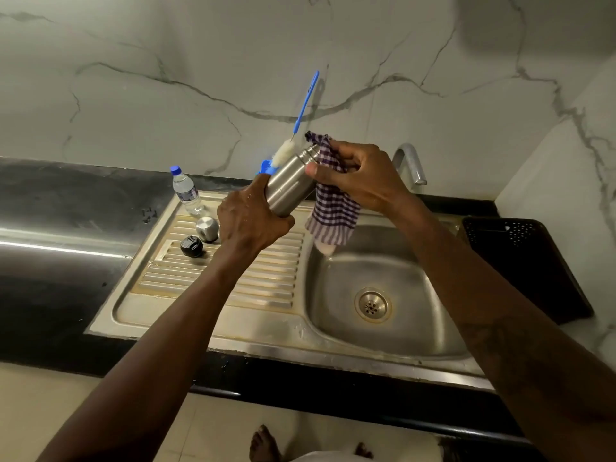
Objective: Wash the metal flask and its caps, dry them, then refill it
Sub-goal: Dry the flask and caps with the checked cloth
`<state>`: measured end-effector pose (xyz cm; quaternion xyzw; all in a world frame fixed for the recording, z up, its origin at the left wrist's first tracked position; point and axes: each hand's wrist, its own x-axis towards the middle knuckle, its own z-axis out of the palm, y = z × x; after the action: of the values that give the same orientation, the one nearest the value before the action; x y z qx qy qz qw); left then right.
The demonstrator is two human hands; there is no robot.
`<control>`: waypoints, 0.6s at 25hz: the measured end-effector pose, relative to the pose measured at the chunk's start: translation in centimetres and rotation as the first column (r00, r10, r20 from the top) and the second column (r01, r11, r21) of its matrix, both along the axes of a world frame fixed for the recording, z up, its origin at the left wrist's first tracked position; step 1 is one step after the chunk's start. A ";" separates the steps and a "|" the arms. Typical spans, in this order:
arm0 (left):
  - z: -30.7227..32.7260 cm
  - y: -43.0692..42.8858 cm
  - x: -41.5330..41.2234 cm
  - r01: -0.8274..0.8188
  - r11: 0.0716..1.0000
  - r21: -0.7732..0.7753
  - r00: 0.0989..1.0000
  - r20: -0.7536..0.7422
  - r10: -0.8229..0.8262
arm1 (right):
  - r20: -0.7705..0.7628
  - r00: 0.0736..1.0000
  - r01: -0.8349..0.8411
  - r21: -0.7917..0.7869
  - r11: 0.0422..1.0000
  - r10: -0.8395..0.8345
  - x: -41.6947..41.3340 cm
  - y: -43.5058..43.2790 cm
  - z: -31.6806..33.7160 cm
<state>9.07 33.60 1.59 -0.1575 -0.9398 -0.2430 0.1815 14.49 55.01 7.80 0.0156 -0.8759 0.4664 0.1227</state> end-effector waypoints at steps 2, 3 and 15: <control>-0.3 -0.6 -0.4 0.043 0.999 0.000 0.998 -0.050 -0.043 | 0.025 0.996 -0.089 0.073 0.993 0.087 0.2 0.7 0.3; -0.5 -0.9 -0.7 0.069 0.997 -0.016 0.994 -0.084 -0.071 | 0.060 0.992 -0.117 0.111 0.987 0.111 0.1 0.9 0.7; 1.6 -3.5 -3.2 0.087 0.984 -0.155 0.935 -0.327 -0.134 | 0.193 0.953 -0.096 -0.536 0.839 0.232 0.2 -1.0 -1.1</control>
<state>5.89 30.09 3.21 -0.2616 -0.8992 -0.1568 0.3138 14.67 54.05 6.73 -0.0016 -0.7205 0.6928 -0.0300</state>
